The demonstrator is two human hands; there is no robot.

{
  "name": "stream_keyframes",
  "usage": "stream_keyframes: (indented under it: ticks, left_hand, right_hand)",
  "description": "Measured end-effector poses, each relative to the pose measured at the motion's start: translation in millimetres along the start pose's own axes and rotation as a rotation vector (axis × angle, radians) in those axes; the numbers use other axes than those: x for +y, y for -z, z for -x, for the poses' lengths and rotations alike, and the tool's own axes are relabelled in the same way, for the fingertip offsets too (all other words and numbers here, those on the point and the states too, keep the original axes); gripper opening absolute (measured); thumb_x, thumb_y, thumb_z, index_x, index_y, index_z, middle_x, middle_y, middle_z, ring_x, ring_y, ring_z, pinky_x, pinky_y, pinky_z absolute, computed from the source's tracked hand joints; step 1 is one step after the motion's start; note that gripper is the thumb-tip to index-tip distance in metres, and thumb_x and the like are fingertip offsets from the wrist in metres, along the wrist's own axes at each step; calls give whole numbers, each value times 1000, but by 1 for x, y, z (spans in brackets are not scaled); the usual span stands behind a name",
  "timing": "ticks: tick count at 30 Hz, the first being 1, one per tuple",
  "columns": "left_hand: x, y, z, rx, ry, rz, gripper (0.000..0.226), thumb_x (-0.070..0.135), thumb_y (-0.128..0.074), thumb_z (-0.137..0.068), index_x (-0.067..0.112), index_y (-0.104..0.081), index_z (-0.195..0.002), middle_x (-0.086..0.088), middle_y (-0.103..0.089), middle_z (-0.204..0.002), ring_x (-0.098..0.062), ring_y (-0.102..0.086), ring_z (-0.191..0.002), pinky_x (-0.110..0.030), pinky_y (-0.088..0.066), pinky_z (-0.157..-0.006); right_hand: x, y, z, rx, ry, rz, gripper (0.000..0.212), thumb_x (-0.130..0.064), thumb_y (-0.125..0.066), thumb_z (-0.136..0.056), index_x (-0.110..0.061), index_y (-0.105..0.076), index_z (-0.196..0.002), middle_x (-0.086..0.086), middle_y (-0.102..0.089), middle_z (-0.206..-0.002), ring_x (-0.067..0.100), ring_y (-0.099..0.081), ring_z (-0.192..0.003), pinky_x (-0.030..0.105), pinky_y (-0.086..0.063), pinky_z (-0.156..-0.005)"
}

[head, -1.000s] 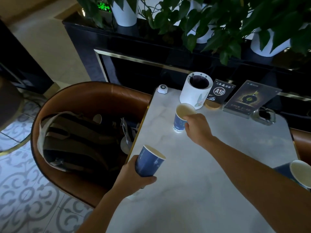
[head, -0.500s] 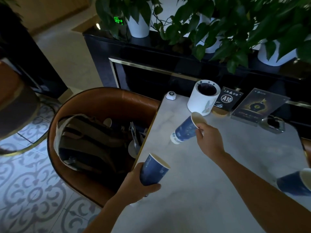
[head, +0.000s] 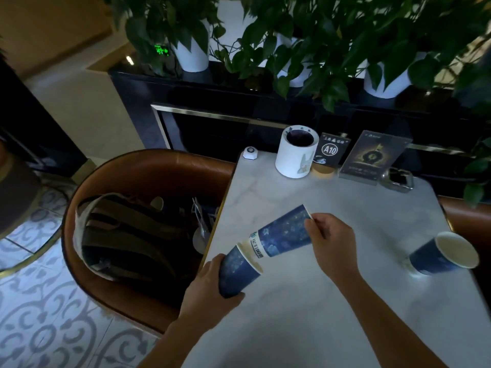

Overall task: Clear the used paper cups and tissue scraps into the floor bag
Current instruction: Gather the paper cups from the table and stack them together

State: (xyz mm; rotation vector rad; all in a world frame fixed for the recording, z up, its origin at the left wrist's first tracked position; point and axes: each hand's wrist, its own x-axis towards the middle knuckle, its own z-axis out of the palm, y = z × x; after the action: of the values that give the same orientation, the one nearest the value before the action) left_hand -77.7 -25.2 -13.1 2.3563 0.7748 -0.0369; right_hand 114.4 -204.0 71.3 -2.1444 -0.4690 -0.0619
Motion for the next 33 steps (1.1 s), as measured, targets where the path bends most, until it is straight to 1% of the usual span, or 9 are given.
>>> stream_keyframes:
  ticks: [4, 6, 9, 18, 20, 24, 29, 31, 33]
  left_hand:
    - [10, 3, 3, 72, -73, -47, 92, 70, -69, -60, 39, -29, -136, 14, -56, -126, -10, -60, -103, -27, -56, -83]
    - [15, 4, 4, 88, -105, -52, 92, 69, -71, -60, 38, -29, -137, 14, -56, -128, -10, -59, -106, -27, -56, -86]
    - [22, 3, 7, 91, -152, -48, 92, 68, -71, -60, 36, -32, -137, 14, -57, -127, -9, -59, -106, -24, -53, -86]
    - [36, 1, 12, 97, -199, -83, 88, 67, -69, -59, 36, -36, -135, 15, -60, -122, -11, -61, -100, -21, -50, -80]
    - [40, 0, 14, 96, -199, -88, 88, 65, -71, -59, 36, -38, -134, 15, -60, -122, -10, -60, -101, -22, -50, -80]
    - [47, -2, 17, 88, -213, -98, 87, 64, -74, -61, 36, -38, -135, 15, -59, -123, -8, -58, -103, -21, -50, -84]
    - [57, -5, 19, 87, -246, -110, 88, 63, -74, -62, 32, -40, -137, 13, -60, -125, -8, -59, -105, -22, -50, -87]
    - [61, -6, 20, 87, -257, -116, 88, 65, -72, -63, 33, -40, -138, 14, -59, -125, -8, -59, -106, -22, -49, -88]
    - [65, -6, 21, 89, -266, -126, 89, 67, -70, -62, 33, -39, -138, 15, -59, -126, -7, -59, -105, -21, -49, -87]
  right_hand:
    - [-2, 5, 18, 13, -67, -66, 8, -20, -65, -88, -18, -67, -81, -5, -68, -69, 10, -65, -65, 21, -49, -55]
    - [-2, 6, 24, 8, -88, -81, 9, -20, -66, -87, -22, -65, -77, -8, -68, -67, 8, -64, -64, 14, -45, -52]
    - [-1, 8, 30, -4, -110, -95, 12, -22, -66, -87, -25, -64, -75, -11, -67, -65, 6, -64, -63, 11, -45, -52]
    - [-1, 7, 45, -78, -195, -187, 12, -22, -64, -89, -24, -66, -77, -6, -68, -67, 8, -64, -64, 15, -46, -51]
    - [-2, 4, 50, -104, -206, -205, 12, -23, -62, -90, -23, -67, -79, -7, -69, -69, 4, -64, -67, 13, -48, -52]
    - [-5, -1, 61, -136, -219, -217, 14, -22, -60, -91, -23, -68, -79, -5, -70, -72, 6, -65, -68, 18, -51, -57]
    - [-7, -5, 72, -160, -220, -209, 18, -21, -57, -93, -25, -66, -77, -8, -68, -71, 5, -64, -67, 12, -47, -56]
    - [-7, -5, 75, -164, -242, -222, 22, -21, -55, -94, -24, -66, -75, -6, -68, -71, 7, -65, -68, 15, -50, -56]
    - [-6, -5, 78, -178, -251, -231, 26, -21, -53, -95, -18, -66, -73, -1, -66, -67, 10, -61, -63, 21, -48, -55]
